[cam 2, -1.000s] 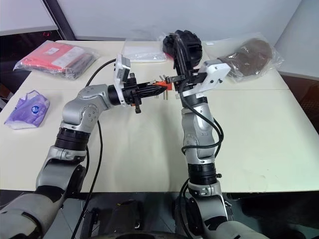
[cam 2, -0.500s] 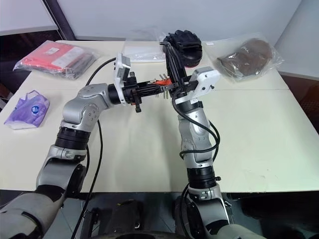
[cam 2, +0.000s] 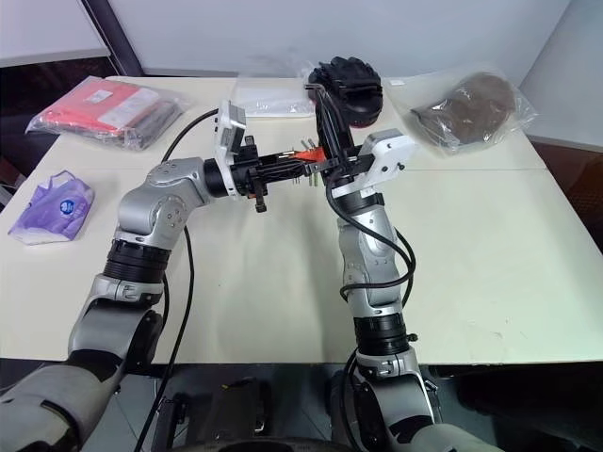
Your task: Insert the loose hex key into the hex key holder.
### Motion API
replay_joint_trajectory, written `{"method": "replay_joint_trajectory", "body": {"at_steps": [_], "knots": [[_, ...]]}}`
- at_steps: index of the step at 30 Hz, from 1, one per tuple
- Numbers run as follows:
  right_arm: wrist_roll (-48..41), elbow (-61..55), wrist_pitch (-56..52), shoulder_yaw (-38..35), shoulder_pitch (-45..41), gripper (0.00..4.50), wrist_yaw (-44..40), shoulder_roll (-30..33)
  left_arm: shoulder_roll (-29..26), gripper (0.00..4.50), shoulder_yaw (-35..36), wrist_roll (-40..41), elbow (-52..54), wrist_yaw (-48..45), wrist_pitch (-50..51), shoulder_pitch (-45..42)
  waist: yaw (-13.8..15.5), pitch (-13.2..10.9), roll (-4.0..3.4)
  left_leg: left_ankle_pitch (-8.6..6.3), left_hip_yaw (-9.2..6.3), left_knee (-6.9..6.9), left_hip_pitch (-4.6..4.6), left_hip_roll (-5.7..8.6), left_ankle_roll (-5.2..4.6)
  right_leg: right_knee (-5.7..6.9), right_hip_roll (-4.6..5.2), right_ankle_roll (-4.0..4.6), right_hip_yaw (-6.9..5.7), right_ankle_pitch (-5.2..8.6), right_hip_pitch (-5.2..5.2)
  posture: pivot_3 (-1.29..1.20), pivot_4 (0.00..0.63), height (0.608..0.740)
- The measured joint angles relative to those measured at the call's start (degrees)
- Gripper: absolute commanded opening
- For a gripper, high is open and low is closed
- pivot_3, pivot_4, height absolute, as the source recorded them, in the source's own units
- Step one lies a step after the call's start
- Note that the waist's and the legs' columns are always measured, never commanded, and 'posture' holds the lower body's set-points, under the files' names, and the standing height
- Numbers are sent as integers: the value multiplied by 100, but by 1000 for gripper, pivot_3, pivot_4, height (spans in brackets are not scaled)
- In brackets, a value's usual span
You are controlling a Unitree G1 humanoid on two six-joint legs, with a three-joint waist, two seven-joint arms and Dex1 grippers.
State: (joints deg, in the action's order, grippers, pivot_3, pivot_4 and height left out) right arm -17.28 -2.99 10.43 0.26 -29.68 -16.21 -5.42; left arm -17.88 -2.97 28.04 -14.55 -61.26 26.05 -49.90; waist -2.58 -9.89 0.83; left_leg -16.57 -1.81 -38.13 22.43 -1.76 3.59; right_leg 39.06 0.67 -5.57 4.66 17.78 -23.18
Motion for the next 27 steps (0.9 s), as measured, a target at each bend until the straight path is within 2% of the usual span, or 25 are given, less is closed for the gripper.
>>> {"method": "replay_joint_trajectory", "body": {"at_steps": [27], "knots": [[20, 71, 19, 42, -1, 38, -37, 25, 0, 0, 25, 3, 0, 0, 97, 0, 0, 0, 0, 0, 0, 0, 0, 0, 0, 0, 0, 0, 0, 0, 0, 0, 150, 740]]}}
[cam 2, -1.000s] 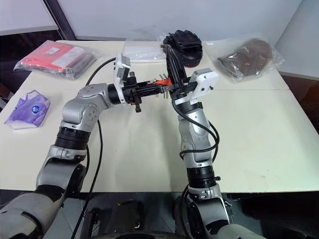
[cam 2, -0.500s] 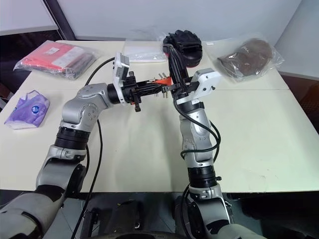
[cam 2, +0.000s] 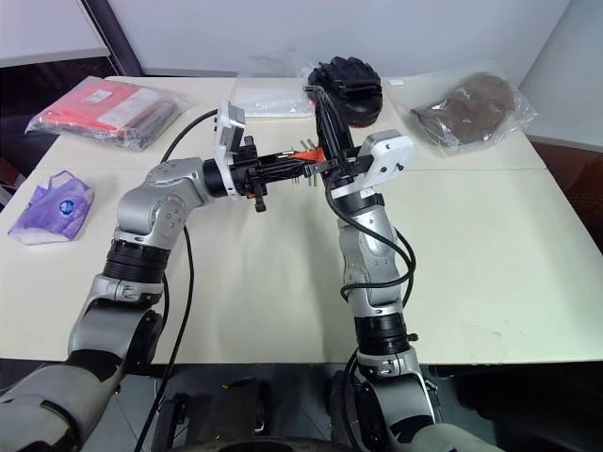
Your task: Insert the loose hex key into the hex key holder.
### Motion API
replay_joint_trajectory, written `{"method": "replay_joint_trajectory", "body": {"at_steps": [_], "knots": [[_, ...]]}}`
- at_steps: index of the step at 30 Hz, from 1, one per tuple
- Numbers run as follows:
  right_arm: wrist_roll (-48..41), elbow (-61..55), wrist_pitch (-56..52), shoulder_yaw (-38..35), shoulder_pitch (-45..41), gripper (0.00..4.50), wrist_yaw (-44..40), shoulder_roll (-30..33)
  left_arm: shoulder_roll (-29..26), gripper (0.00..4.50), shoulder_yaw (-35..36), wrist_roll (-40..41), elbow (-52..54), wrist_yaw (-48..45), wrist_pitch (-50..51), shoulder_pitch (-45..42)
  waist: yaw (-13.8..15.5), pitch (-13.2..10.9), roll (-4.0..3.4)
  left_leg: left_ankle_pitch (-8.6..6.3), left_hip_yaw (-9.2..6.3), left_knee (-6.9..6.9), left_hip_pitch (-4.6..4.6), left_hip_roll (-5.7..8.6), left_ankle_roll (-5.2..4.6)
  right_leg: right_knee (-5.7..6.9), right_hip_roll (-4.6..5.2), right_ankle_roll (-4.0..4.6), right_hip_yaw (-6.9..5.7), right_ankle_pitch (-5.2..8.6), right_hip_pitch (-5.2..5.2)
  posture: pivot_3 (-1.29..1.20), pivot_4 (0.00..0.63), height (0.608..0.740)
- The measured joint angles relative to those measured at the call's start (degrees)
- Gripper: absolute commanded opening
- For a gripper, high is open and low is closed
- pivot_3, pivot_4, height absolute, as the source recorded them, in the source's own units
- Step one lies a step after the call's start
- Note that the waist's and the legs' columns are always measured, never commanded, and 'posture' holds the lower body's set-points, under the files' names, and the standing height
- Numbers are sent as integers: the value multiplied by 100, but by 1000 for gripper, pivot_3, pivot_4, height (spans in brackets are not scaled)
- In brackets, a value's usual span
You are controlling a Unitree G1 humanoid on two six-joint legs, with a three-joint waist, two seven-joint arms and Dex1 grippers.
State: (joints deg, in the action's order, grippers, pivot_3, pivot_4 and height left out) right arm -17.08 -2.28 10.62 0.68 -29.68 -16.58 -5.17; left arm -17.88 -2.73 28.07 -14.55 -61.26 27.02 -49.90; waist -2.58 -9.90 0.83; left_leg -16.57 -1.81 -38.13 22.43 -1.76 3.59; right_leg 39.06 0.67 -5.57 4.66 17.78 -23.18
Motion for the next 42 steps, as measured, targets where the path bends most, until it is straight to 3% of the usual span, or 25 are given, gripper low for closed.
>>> {"method": "replay_joint_trajectory", "body": {"at_steps": [42], "knots": [[115, -75, 157, 98, 363, 38, -171, 177, 20, 0, 44, 133, -2, 46, 200, 0, 1, 0, 0, 0, 0, 1, 1, 0, 0, -2, 0, 0, 0, 0, 0, 0, 150, 740]]}}
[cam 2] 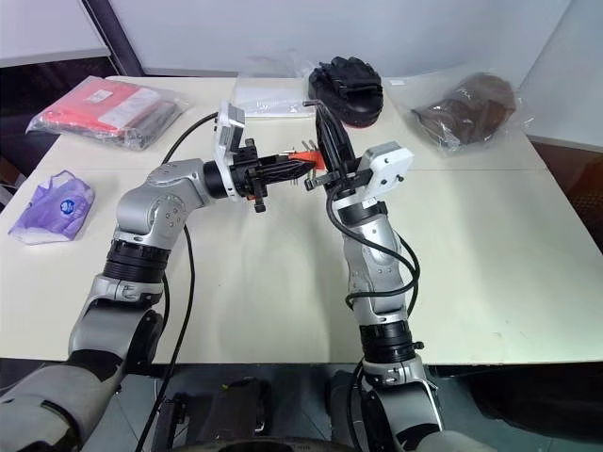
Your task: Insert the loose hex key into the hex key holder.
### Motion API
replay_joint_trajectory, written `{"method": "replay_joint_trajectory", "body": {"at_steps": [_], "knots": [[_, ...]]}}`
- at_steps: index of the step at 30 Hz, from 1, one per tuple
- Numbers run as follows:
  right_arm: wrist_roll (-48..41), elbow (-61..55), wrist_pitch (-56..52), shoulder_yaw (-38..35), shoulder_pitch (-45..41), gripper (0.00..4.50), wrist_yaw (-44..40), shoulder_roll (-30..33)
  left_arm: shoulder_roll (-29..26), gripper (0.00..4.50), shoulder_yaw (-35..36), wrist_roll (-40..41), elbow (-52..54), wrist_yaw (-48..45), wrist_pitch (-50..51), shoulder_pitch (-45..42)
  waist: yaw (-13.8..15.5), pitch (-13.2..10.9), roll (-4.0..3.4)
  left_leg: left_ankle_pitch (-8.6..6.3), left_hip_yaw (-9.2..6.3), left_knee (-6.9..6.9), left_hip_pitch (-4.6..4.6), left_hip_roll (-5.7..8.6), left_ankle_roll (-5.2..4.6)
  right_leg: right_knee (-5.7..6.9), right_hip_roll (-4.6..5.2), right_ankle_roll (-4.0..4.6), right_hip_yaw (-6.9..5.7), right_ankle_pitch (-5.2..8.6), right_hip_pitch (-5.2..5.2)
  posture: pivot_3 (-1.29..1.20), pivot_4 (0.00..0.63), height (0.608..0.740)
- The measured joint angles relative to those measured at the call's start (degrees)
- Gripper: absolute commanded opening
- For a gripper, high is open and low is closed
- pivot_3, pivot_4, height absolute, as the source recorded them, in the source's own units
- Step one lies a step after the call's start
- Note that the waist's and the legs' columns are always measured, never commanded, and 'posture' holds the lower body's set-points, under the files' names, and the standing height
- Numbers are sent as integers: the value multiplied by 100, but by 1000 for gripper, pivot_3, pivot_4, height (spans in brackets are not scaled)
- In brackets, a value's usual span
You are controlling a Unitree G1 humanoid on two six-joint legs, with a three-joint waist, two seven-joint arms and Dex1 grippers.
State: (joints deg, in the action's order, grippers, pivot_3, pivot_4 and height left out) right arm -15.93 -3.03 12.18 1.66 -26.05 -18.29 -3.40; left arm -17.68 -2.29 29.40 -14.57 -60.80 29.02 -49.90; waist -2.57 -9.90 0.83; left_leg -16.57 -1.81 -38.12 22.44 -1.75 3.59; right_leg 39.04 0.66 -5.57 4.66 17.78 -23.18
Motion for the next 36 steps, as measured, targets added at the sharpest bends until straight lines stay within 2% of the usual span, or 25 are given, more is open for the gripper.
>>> {"method": "replay_joint_trajectory", "body": {"at_steps": [11, 14, 17, 22, 26, 31, 36], "knots": [[18, 2, -62, 115, 274, 38, -51, 20, 19, 0, 158, -2, 0, 47, -2, -10, 1, 0, 0, 0, 0, 0, 0, 0, 0, 0, 0, 0, 0, 0, 0, 0, 150, 740], [0, -4, -109, 127, 274, 1083, -64, 28, 30, 0, 158, -2, 2, 46, -8, -12, 1, 0, 0, 0, 0, 0, 0, 0, 0, 0, -1, 0, 0, 0, 0, 0, 150, 740], [2, -10, -158, 146, 277, 2564, -64, 42, 39, 0, 155, -1, 4, 32, -28, -24, 1, 0, 0, 0, 0, 0, 0, 0, 0, -1, 0, 0, 0, 0, 0, 0, 150, 740], [5, -355, -275, 157, 533, 2564, -97, 309, 75, 0, 153, 0, 9, 9, -51, -34, 14, 0, 0, 0, 0, 1, 2, 1, 0, -4, 0, 0, -1, 0, 0, 0, 150, 740], [-49, -1171, -605, 86, 1134, 2564, -194, 833, 101, 0, 147, 2, 30, 40, -22, -35, 17, 0, 0, 0, 0, 1, 6, 2, 0, -10, 1, -1, 0, 0, 1, 0, 150, 740], [-376, -2389, -1195, -362, 2252, 2564, -330, 1671, 358, 0, 151, 195, 143, 214, 347, 45, 30, -1, 1, 0, -2, 1, 6, 3, -1, -17, -2, -2, -1, 1, 7, 0, 150, 740], [-622, -3048, -1566, -1044, 3111, 2564, -299, 2120, 823, 0, 148, 504, 96, 493, 934, 421, 4, -1, 2, -1, 0, 1, 1, 3, -1, -22, -7, -1, 3, 1, 14, 0, 150, 740]]}}
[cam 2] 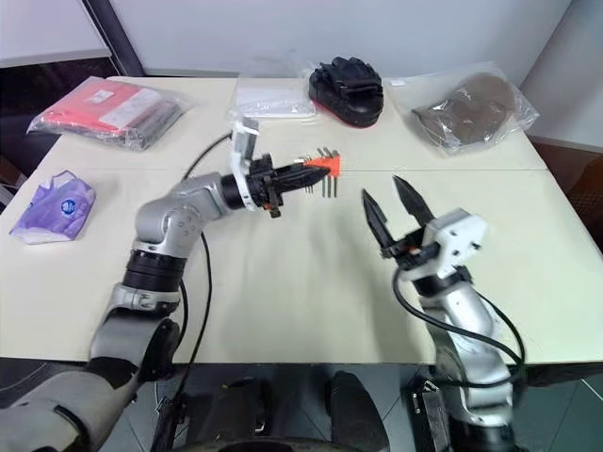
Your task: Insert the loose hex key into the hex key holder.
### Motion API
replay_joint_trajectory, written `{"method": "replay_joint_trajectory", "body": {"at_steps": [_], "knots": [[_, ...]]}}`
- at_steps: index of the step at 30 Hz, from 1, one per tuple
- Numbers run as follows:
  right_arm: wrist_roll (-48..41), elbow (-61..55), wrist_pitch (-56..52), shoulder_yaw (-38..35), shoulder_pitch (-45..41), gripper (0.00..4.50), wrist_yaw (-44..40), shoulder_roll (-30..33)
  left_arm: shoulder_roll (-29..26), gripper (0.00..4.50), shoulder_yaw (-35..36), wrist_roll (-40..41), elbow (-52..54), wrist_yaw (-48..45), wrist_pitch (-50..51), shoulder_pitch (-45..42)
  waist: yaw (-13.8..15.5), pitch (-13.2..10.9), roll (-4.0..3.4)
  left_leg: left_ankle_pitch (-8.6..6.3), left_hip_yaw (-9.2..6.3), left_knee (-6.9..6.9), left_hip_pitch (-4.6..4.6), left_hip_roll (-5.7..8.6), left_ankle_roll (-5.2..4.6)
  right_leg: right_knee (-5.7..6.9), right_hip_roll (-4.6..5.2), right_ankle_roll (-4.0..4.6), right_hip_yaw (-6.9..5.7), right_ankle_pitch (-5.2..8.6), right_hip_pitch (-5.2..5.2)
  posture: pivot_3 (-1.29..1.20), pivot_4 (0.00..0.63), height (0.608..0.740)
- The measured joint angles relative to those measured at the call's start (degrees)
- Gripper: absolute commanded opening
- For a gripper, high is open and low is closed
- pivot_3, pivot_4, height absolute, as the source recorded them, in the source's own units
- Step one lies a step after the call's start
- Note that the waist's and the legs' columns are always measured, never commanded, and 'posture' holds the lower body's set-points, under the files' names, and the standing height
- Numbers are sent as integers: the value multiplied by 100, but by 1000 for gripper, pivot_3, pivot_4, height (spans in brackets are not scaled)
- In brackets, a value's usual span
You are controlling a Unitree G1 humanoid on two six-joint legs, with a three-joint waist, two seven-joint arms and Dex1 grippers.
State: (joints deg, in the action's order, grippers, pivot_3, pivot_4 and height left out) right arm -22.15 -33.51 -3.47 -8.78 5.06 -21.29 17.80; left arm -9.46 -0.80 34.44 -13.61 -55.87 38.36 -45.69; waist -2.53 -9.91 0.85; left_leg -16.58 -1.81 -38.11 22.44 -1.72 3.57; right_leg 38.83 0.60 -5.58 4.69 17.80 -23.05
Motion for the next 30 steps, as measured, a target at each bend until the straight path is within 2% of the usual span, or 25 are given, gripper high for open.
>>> {"method": "replay_joint_trajectory", "body": {"at_steps": [8, 19, 24, 28, 29, 30], "knots": [[62, -364, -73, -333, 851, 2564, 181, 50, 577, 0, -35, -6, -788, 623, 557, 353, 20, 0, 0, 0, -3, 0, -3, 1, 0, -20, 0, 0, -2, 0, 14, 0, 150, 740], [409, -508, -32, -60, 1162, 2564, 410, -190, 442, 0, -78, -373, -1341, 743, 728, 560, 26, 1, -1, 0, -5, 4, -5, 1, 0, -35, 1, 0, -4, 0, 23, 0, 150, 740], [476, -508, -3, -47, 1153, 2619, 416, -190, 258, 2198, -113, -510, -1343, 720, 738, 772, 30, 1, -1, 0, -6, 4, -5, 0, 0, -39, 1, 0, -5, 0, 25, 0, 150, 740], [501, -508, -3, -37, 1133, 2619, 395, -175, 121, 4225, -58, -515, -1087, 697, 716, 773, 27, 1, -1, 0, -6, 4, -11, 0, 0, -40, 1, 0, -5, 0, 32, 0, 150, 740], [500, -508, -12, -37, 1130, 2619, 374, -137, 42, 4411, -68, -535, -994, 679, 663, 780, 18, 1, -2, 0, -6, 4, -11, 0, 0, -39, 1, 0, -5, 0, 32, 0, 150, 740], [497, -508, -47, -41, 1123, 2619, 342, -81, -40, 4411, -76, -587, -913, 665, 582, 793, 8, 1, -2, 0, -6, 4, -12, 0, 0, -39, 1, 0, -5, 0, 32, 0, 150, 740]]}}
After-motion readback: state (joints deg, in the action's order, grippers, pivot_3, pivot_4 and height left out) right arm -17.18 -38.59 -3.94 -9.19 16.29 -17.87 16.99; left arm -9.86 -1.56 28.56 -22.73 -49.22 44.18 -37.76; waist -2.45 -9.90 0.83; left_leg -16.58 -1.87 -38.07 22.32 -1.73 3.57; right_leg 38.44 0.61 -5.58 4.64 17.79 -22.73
